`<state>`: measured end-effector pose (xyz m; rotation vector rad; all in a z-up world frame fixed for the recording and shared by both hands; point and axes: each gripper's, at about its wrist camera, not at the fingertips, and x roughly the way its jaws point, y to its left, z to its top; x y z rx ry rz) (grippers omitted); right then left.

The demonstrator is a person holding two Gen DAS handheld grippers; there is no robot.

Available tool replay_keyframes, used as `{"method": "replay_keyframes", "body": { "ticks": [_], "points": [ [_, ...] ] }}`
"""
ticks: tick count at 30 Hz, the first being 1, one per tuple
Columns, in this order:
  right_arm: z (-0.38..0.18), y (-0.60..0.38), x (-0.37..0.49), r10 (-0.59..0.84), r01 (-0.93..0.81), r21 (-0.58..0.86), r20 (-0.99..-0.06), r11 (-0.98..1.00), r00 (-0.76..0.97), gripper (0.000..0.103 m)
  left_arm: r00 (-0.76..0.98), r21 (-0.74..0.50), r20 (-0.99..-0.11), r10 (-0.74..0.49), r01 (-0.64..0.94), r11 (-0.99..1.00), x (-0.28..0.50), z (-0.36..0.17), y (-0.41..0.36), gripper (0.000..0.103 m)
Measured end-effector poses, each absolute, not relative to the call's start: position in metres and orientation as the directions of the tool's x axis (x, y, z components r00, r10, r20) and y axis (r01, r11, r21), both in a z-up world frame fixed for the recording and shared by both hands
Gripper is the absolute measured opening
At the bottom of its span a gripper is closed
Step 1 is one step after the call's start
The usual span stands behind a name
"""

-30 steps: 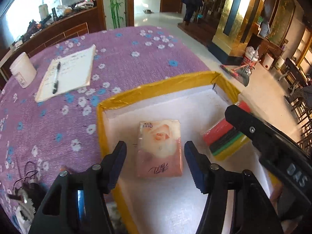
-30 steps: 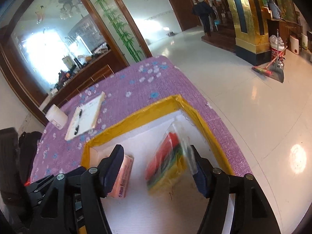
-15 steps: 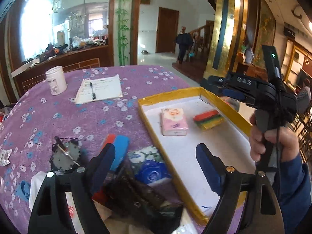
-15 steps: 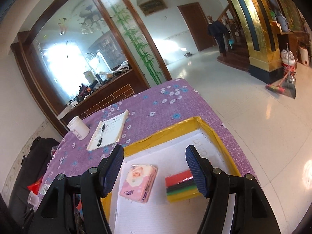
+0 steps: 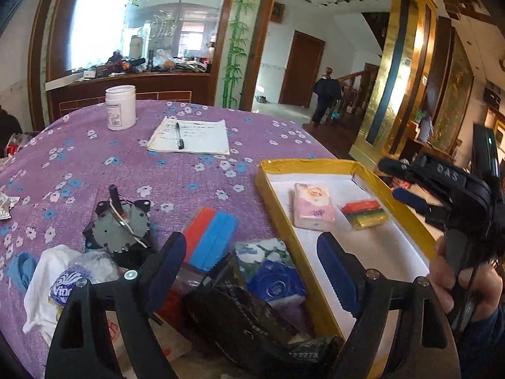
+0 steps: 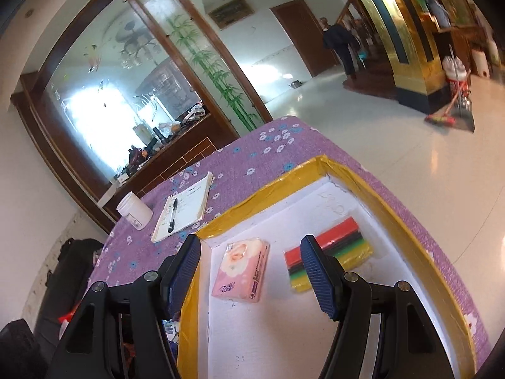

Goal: Organize soft objects
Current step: 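Withdraw both tools from the tray back toward the pile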

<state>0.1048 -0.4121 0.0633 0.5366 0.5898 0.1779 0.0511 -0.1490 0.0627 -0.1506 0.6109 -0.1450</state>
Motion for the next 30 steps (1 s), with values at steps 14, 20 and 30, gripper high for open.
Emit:
{"method": "replay_keyframes", "body": {
  "ticks": [14,20,30],
  "points": [
    [0.068,-0.394,0.096,0.316,-0.069,0.47,-0.471,0.88,0.823,0.07,0.827,-0.079,-0.556,-0.086,0.051,0.996,0.046,0.055,-0.158,0.084],
    [0.078,-0.392,0.088,0.294,-0.083,0.429,-0.451,0.899,0.843,0.07,0.802,-0.076,-0.592,-0.078,0.04,0.996,0.051,0.051,-0.158,0.084],
    [0.112,-0.364,0.045,0.359,-0.205,0.36,-0.439,0.91,0.824,0.07,0.812,0.028,-0.583,-0.018,0.042,0.999,0.028,0.078,-0.165,0.084]
  ]
}}
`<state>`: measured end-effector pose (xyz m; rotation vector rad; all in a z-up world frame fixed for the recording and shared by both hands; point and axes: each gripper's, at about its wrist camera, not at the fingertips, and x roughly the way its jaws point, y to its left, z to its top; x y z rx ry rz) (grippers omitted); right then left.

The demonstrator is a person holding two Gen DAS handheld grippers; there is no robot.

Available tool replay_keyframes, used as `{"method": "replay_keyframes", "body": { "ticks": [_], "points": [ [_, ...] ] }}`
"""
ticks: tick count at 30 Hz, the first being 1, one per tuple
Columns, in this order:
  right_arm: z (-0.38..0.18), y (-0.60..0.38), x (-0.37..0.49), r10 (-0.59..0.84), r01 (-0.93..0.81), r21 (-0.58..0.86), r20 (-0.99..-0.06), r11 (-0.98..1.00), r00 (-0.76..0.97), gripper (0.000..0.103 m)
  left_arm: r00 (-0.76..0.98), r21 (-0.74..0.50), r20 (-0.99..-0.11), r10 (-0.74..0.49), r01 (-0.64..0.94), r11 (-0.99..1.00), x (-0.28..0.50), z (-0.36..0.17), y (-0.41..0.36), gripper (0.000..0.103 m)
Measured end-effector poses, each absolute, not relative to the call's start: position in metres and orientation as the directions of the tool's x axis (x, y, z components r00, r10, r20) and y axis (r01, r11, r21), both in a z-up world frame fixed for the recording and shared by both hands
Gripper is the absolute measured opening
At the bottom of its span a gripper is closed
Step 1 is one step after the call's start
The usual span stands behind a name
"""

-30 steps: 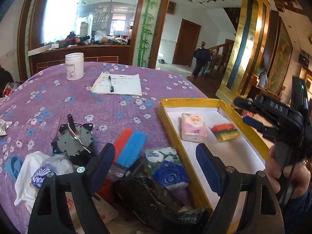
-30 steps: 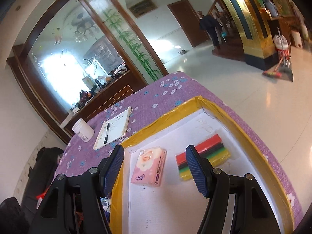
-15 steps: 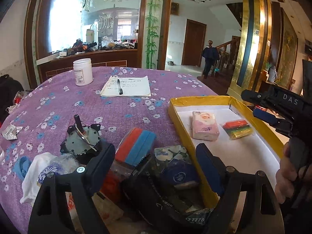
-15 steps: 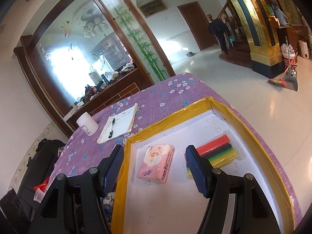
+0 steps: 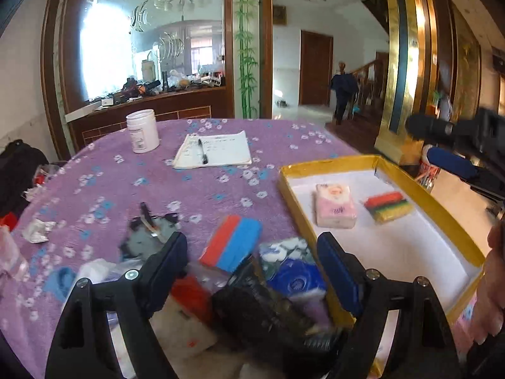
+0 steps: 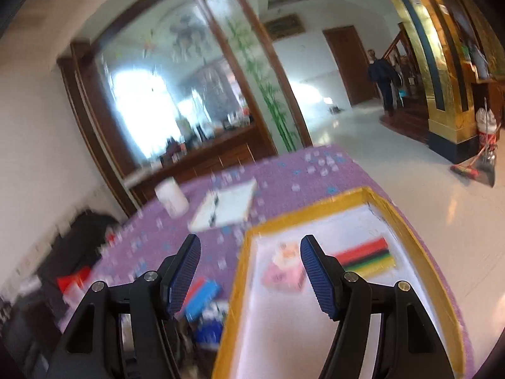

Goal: Organize soft objects
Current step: 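Withdraw both tools from the tray back toward the pile, then grasp the blue knitted toy with the right tool while the left tool grasps the white cloth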

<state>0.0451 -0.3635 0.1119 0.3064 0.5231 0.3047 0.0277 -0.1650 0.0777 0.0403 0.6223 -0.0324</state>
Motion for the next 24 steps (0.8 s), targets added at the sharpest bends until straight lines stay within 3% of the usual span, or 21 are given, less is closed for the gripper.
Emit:
{"method": "replay_keyframes", "body": {
  "ticks": [3,6,10,13,20,24],
  "points": [
    [0.114,-0.37,0.01,0.465,-0.286,0.415,-0.439,0.864,0.769,0.07,0.805,-0.059,-0.589,-0.07,0.043,0.997,-0.019,0.091,-0.137,0.084],
    [0.107,-0.369,-0.026,0.505,-0.332,0.407,-0.455,0.851,0.734,0.07,0.802,-0.048,-0.596,-0.037,0.011,0.999,-0.065,0.084,-0.11,0.084],
    [0.078,-0.351,-0.041,0.606,-0.361,0.505,-0.498,0.784,0.62,0.069,0.753,-0.182,-0.649,-0.113,-0.009,0.983,-0.088,0.06,-0.075,0.084],
    [0.059,-0.329,-0.046,0.656,-0.375,0.546,-0.534,0.749,0.533,0.052,0.739,-0.223,-0.662,-0.126,-0.034,0.974,-0.094,0.046,-0.063,0.084],
    [0.048,-0.286,-0.058,0.651,-0.438,0.484,-0.606,0.758,0.457,0.049,0.736,-0.222,-0.672,-0.081,-0.096,0.97,-0.096,0.038,-0.029,0.084],
    [0.04,-0.259,-0.064,0.63,-0.484,0.424,-0.645,0.765,0.431,0.035,0.75,-0.29,-0.652,-0.111,-0.112,0.951,-0.098,0.034,-0.013,0.084]
  ]
}}
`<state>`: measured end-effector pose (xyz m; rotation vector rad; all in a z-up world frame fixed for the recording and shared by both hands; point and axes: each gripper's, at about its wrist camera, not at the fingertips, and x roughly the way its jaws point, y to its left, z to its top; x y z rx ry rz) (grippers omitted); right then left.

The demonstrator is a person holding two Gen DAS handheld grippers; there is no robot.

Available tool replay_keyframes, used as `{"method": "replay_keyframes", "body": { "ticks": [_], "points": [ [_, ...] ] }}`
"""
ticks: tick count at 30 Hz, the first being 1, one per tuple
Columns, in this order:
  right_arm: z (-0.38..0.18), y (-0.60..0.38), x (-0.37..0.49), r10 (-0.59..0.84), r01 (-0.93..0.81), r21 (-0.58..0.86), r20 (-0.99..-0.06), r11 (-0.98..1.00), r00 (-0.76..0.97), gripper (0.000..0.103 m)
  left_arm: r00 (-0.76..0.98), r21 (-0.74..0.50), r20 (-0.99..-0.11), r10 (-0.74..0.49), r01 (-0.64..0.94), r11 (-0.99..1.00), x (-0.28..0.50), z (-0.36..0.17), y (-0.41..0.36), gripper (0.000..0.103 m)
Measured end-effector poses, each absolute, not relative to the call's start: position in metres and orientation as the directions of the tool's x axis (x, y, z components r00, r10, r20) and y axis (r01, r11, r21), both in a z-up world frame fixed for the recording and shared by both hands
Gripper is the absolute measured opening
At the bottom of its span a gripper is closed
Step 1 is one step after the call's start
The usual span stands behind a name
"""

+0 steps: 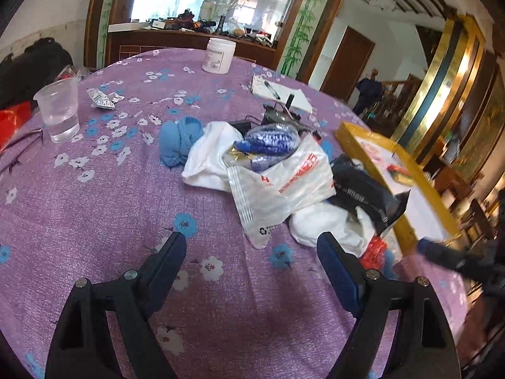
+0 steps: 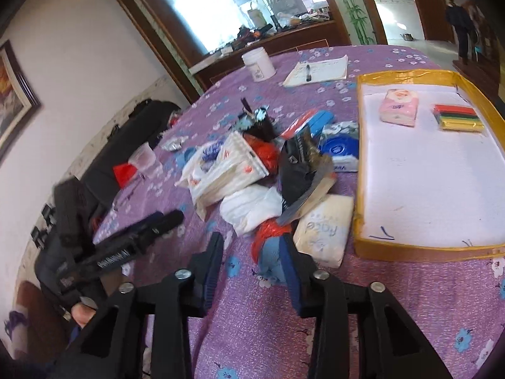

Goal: Organize soft objects
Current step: 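Grasp the blue knitted toy with the right tool while the left tool grasps the white cloth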

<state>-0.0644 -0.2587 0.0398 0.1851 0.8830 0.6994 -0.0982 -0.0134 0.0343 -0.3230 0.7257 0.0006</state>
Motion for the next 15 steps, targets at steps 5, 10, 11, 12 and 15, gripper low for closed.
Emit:
{"method": "replay_keyframes", "body": {
  "ticks": [5,10,11,12,15],
  "points": [
    [0.029,-0.241,-0.063,0.59,-0.498,0.367,-0.687,0.786,0.425,0.035,0.743,-0.313,-0.654,-0.142,-0.095,0.945,-0.097,0.03,-0.012,0.084],
    [0.021,-0.215,-0.061,0.484,-0.524,0.201,-0.727,0.828,0.487,0.034,0.745,-0.299,-0.651,-0.146,-0.074,0.951,-0.099,0.03,-0.017,0.084],
    [0.02,-0.211,-0.059,0.456,-0.527,0.158,-0.734,0.835,0.503,0.034,0.744,-0.302,-0.65,-0.153,-0.069,0.951,-0.099,0.03,-0.018,0.084],
    [0.019,-0.207,-0.06,0.413,-0.519,0.106,-0.745,0.848,0.523,0.034,0.743,-0.303,-0.651,-0.155,-0.068,0.951,-0.099,0.029,-0.018,0.084],
    [0.019,-0.203,-0.064,0.368,-0.523,0.028,-0.743,0.852,0.559,0.034,0.731,-0.312,-0.66,-0.172,-0.059,0.948,-0.099,0.027,-0.019,0.084]
  ]
}}
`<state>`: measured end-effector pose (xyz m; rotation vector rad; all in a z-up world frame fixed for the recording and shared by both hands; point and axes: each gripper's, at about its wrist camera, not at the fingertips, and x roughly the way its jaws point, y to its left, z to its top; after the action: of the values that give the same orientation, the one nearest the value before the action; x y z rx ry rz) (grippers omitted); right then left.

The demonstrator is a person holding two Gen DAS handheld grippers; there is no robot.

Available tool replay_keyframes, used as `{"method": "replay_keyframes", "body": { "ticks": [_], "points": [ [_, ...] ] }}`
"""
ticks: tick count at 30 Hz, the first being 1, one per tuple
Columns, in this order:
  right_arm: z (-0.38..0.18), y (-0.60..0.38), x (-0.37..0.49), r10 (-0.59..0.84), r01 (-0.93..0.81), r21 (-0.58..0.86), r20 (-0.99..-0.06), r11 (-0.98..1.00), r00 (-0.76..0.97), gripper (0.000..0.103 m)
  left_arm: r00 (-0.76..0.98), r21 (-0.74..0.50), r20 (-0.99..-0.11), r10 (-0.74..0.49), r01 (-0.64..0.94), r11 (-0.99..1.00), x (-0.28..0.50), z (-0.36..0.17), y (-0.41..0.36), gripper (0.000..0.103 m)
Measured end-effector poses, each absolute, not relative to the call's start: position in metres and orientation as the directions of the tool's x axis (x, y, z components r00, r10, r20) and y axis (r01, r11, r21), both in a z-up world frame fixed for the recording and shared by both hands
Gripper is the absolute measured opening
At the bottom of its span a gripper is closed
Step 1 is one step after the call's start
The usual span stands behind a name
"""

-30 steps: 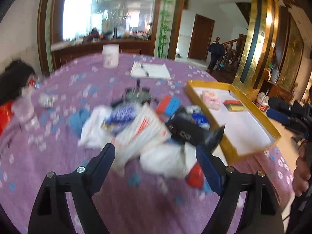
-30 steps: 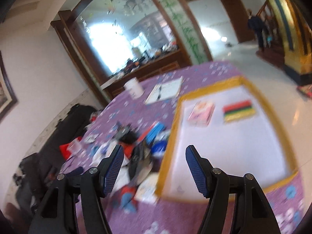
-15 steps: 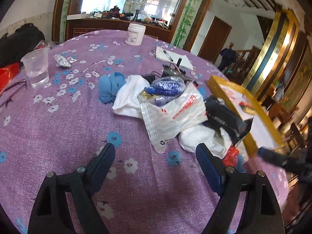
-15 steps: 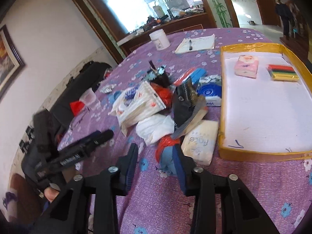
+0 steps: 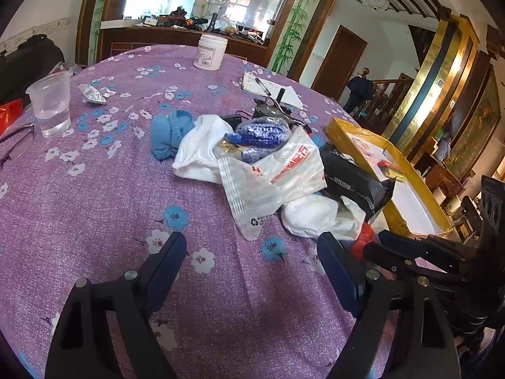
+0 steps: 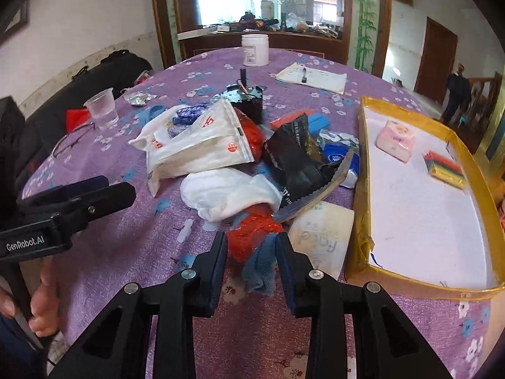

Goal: Organize soft objects
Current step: 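Grasp the blue knitted toy with the right tool while the left tool grasps the white cloth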

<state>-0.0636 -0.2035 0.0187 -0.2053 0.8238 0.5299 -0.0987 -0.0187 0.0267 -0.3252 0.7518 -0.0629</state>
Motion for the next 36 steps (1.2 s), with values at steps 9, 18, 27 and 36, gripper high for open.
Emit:
{"method": "replay_keyframes", "body": {
  "ticks": [9,18,27,36],
  "points": [
    [0.012,-0.212,-0.058,0.398,-0.53,0.056,-0.729,0.846,0.558,0.024,0.732,-0.265,-0.664,-0.152,-0.04,0.964,-0.103,0.033,-0.034,0.084],
    [0.022,-0.263,-0.095,0.535,-0.551,0.219,-0.668,0.805,0.517,0.017,0.673,-0.157,-0.727,-0.136,0.03,0.987,-0.077,0.035,-0.082,0.084],
    [0.017,-0.301,-0.105,0.557,-0.514,0.287,-0.652,0.809,0.513,0.017,0.535,-0.08,-0.842,-0.068,0.001,0.997,-0.016,0.013,-0.114,0.074],
    [0.015,-0.309,-0.1,0.557,-0.493,0.309,-0.66,0.813,0.505,0.023,0.554,-0.063,-0.831,-0.054,0.003,0.998,-0.038,0.013,-0.117,0.022]
  ]
}}
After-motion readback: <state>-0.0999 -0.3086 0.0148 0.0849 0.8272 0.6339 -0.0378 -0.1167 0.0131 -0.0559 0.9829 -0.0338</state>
